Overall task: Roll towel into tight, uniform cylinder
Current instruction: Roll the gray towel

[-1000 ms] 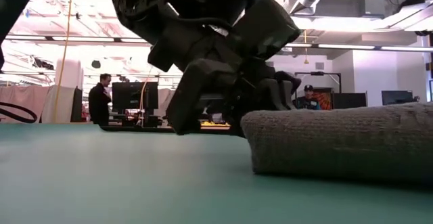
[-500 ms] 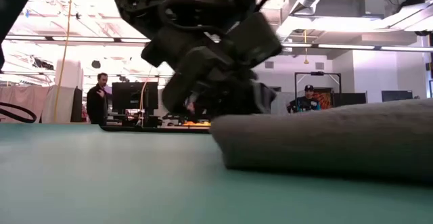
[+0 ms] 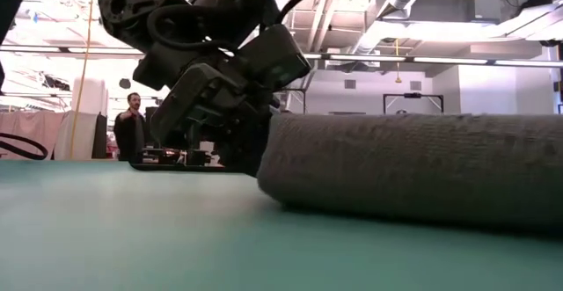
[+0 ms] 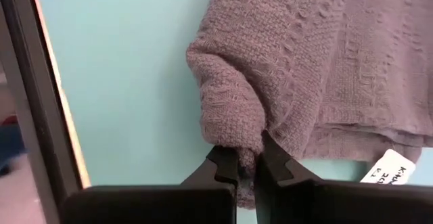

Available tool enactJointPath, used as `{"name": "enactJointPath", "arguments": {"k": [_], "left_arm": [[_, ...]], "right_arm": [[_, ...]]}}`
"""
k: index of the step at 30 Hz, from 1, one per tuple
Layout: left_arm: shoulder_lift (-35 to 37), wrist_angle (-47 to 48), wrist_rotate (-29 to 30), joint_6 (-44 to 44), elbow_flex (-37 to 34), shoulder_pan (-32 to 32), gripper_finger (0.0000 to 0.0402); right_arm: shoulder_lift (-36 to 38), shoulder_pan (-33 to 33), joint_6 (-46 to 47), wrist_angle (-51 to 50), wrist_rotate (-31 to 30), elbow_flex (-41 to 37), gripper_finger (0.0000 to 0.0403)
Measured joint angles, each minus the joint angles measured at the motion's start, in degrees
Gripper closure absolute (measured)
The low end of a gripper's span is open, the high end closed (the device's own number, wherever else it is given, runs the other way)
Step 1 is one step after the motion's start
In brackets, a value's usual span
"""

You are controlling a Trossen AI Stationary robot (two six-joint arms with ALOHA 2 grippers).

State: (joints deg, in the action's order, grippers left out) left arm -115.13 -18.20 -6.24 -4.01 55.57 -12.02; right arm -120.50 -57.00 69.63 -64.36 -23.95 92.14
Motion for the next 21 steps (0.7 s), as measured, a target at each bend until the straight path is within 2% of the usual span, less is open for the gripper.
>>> {"name": "enactJointPath", "arguments": {"k": [7, 21], "left_arm": [[0.02, -0.37, 3.05, -1.32, 0.0, -1.43, 0.0401], [0.07, -1.02, 2.64, -1.25, 0.04, -1.82, 0.0402]], "right_arm": [[2.62, 4.08, -8.38, -0.01, 2.14, 0.0, 0.0375], [9.92, 8.53, -5.01, -2.67, 10.34, -0.02, 0.0375]]}}
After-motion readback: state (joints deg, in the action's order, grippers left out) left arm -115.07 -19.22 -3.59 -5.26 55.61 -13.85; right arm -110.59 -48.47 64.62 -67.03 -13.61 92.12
